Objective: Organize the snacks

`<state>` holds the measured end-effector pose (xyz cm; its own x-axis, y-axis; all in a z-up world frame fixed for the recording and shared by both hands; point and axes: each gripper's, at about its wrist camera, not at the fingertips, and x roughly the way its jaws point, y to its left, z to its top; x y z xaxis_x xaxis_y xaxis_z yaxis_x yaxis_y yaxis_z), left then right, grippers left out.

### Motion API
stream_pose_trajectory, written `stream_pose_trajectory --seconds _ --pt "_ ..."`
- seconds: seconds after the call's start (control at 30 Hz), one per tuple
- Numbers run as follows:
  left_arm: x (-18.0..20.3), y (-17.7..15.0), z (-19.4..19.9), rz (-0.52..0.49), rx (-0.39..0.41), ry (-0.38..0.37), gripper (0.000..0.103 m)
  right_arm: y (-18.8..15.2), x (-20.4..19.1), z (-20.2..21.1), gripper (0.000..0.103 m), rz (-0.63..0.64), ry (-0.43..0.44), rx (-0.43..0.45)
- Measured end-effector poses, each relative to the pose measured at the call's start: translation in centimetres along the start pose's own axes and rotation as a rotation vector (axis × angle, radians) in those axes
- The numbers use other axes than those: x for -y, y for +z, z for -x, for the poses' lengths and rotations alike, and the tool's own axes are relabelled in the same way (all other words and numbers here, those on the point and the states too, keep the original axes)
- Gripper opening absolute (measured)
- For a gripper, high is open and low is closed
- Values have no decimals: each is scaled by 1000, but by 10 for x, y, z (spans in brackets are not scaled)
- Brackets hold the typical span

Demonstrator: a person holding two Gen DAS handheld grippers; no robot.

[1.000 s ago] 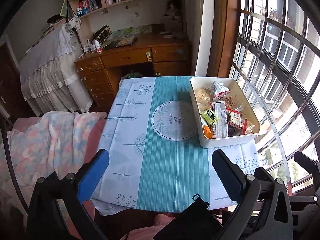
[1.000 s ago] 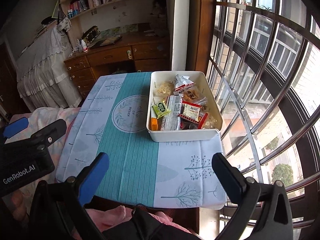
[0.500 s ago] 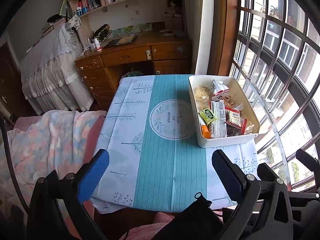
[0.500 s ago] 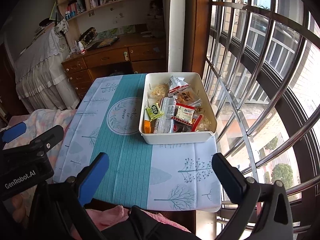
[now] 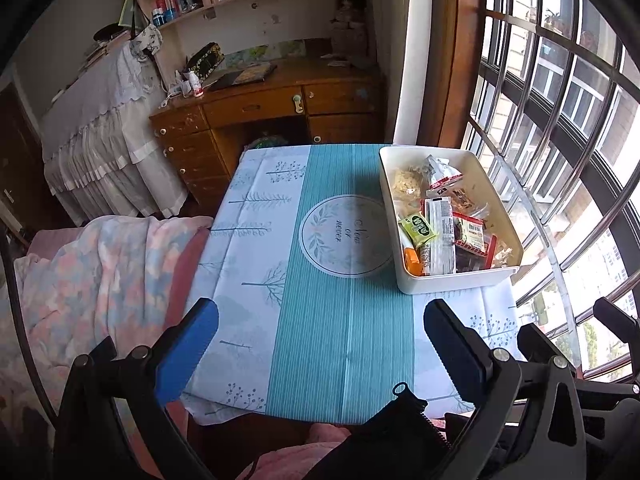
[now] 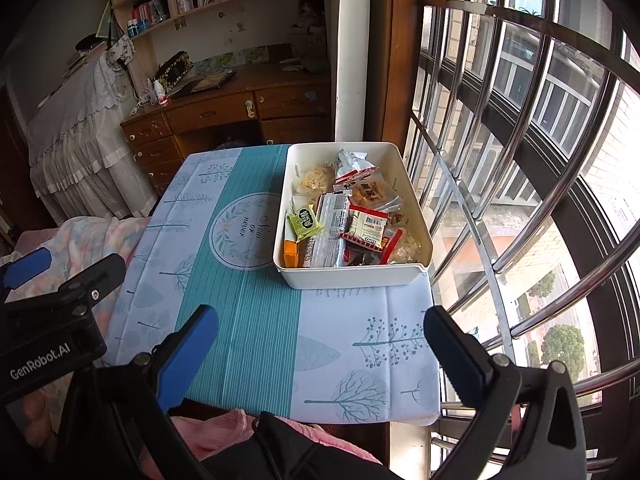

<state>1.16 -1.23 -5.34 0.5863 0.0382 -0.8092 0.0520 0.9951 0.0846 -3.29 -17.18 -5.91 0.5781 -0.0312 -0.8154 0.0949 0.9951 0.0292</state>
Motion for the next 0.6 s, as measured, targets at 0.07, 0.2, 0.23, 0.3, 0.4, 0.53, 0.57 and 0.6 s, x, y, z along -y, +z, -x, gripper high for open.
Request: stream_pose_trajectory --seconds 0.07,0.2,0.23,0.3,0.4,0.53,0.57,0.6 --pt "-2 0 0 1 -2 0 102 0 2 -2 103 -2 0 -7" --pt "-3 0 -3 1 -9 -1 102 1 2 -6 103 -3 0 -14" --pt "-4 0 -4 1 -12 -1 102 1 2 -7 103 -3 1 -16" --pt "-6 0 -6 0 -16 -1 102 0 1 -8 103 -5 2 -22" --pt "-5 0 -6 1 -17 0 102 1 0 -9 103 -9 2 -29" --pt "-8 -1 -8 -2 -23 1 102 1 -2 -9 103 -13 0 -36" --pt "-7 -1 -8 -1 -23 0 102 1 -2 -10 103 -13 1 -38" --pt "-8 -1 -8 -1 -24 -1 102 1 -2 -10 103 -13 2 -39"
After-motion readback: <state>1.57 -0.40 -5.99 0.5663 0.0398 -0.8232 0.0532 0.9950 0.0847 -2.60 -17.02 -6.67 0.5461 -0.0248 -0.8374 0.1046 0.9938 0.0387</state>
